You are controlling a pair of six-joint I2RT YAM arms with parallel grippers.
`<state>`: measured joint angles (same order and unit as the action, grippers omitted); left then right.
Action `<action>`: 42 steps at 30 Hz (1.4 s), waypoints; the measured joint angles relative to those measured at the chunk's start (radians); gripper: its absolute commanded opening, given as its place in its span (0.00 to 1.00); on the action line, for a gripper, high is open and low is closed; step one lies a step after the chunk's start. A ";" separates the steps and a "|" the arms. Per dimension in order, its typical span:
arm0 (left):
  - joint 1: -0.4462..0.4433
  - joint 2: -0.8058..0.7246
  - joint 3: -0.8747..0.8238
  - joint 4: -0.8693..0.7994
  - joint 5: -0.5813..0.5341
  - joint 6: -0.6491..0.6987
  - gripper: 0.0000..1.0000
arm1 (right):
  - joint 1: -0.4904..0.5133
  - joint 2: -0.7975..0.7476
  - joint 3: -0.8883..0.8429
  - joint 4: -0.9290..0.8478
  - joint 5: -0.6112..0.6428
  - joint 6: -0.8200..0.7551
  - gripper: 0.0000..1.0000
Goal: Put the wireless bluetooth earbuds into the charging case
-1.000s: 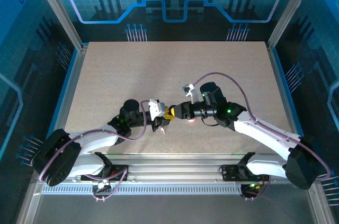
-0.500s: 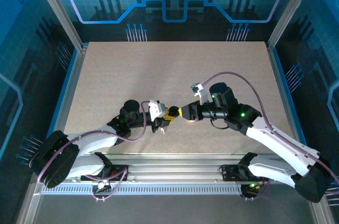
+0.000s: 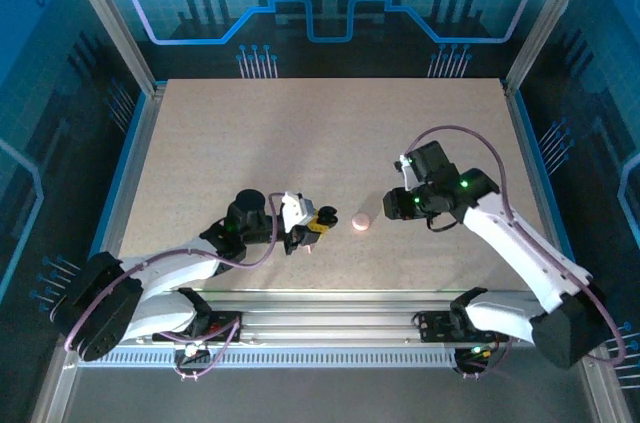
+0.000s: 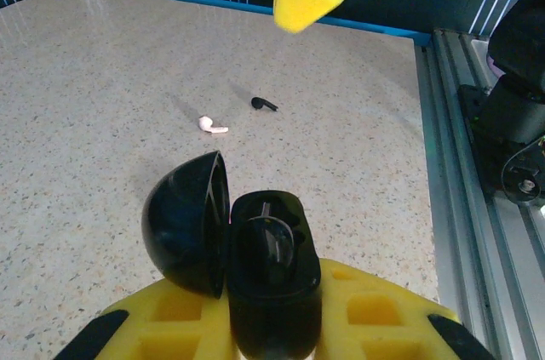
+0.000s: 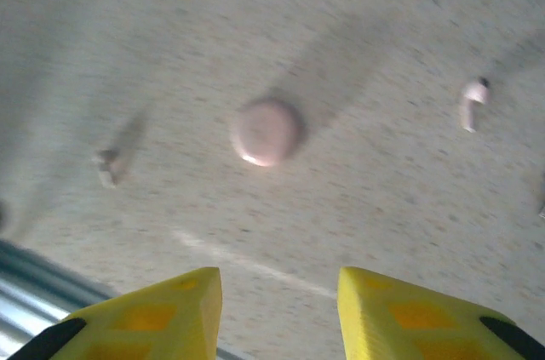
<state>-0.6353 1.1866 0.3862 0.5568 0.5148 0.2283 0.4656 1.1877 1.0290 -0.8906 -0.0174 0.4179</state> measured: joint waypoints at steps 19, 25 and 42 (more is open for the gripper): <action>-0.005 0.020 0.024 -0.071 -0.003 0.010 0.18 | -0.385 0.352 0.024 -0.021 0.077 -0.158 0.37; -0.010 0.060 0.027 -0.055 -0.003 0.010 0.18 | -0.401 0.441 0.046 -0.006 0.070 -0.184 0.37; -0.011 0.071 0.036 -0.027 -0.026 0.010 0.18 | -0.401 0.604 0.101 0.001 0.089 -0.207 0.36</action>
<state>-0.6464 1.2579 0.4221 0.5293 0.4892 0.2382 0.0643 1.7916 1.1297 -0.8898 0.0711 0.2111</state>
